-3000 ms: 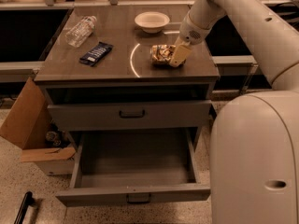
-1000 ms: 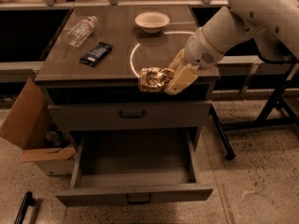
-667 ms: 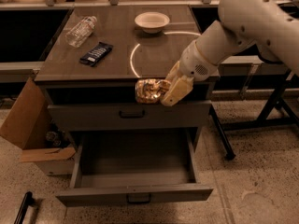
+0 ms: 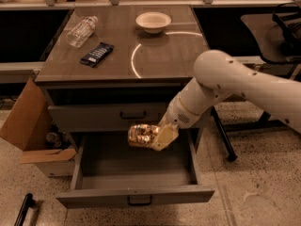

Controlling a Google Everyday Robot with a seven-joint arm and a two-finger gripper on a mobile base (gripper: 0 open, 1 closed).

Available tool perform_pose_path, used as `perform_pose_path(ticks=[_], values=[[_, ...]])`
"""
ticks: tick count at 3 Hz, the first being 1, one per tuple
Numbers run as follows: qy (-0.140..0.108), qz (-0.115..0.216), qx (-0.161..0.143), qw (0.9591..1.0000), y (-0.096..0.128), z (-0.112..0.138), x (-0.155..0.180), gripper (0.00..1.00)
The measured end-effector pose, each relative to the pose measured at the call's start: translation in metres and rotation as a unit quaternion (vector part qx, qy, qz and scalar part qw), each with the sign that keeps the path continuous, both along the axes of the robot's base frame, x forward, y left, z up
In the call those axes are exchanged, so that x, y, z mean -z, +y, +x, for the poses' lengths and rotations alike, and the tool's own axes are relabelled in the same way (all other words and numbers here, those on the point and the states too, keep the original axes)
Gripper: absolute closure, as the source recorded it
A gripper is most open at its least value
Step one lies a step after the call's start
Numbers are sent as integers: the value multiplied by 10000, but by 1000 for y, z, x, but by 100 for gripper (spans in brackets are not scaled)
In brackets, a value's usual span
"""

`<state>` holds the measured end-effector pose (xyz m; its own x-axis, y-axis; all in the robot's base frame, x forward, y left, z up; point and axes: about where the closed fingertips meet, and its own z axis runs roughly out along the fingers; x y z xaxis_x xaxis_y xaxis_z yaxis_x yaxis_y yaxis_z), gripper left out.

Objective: Place orange can into middle drawer

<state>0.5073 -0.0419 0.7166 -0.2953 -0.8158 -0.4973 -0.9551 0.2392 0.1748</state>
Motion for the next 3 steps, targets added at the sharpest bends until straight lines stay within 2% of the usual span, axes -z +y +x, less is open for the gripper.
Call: perform_pose_path(ticks=[1,2,3], values=[[521,26,255,9983,8,-27,62,100],[854,55,624,9944,6,-36,128,100],[911,-9,910,9917,1,-29,165,100]])
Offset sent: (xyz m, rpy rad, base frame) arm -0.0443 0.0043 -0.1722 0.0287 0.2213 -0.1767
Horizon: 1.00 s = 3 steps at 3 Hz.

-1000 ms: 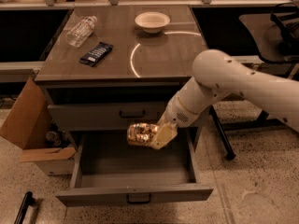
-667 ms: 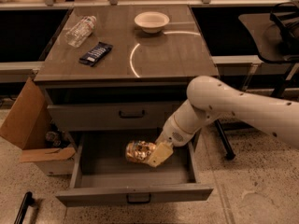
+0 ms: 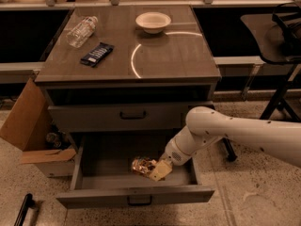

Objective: Place orange can into middle drawer

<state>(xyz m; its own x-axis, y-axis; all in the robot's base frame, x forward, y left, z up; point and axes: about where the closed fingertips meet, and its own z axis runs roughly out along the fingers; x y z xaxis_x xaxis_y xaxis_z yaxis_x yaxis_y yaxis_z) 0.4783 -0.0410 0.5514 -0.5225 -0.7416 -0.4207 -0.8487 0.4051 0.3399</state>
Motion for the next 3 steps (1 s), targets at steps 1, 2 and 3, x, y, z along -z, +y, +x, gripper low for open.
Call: perform_pose_path(ticks=[1,2,3], values=[[38,-29,240,9997,0,12,36,100],[-4,-78,465,9989,-7,30,60,100],[-114,-133,769,9969,-17,44,77,81]])
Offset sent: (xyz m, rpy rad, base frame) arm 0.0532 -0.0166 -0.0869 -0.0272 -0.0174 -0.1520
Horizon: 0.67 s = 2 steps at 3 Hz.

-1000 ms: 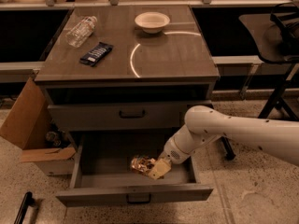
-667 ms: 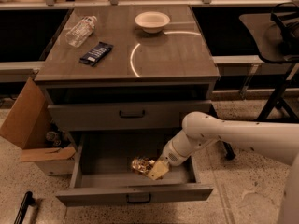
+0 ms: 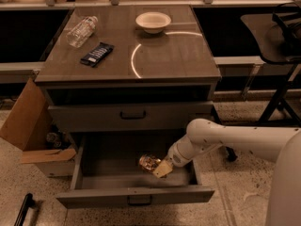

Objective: Place orange can into middle drawer

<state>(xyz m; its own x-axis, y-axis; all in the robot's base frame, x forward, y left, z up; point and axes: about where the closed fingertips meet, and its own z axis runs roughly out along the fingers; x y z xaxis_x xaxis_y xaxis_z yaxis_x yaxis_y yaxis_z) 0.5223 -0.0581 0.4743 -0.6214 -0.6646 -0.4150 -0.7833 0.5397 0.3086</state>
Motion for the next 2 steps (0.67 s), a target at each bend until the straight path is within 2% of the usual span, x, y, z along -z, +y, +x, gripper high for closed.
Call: perform_pose_path(ticks=[2], values=[[20,11,-33,10000,3,-2,1,35]])
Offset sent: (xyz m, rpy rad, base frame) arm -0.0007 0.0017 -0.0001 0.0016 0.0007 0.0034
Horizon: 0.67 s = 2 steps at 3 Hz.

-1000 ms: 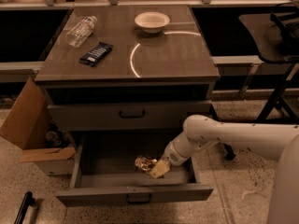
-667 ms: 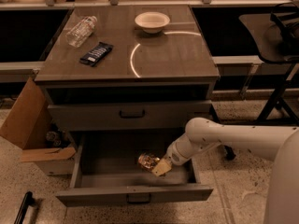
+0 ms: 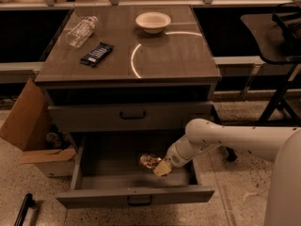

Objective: Place orange can into middle drawer

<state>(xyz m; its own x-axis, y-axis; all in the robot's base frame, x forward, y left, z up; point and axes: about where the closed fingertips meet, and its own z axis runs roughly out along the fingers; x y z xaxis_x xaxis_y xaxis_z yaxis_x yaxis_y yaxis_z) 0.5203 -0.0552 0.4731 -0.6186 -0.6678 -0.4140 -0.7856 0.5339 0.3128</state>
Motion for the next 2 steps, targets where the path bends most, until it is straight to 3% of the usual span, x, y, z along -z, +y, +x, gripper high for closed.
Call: perform_pose_path(ticks=[1,2], values=[[14,2,-12,10000,1,-1,1,11],[24,4,-20,10000,2,-2,2,0]])
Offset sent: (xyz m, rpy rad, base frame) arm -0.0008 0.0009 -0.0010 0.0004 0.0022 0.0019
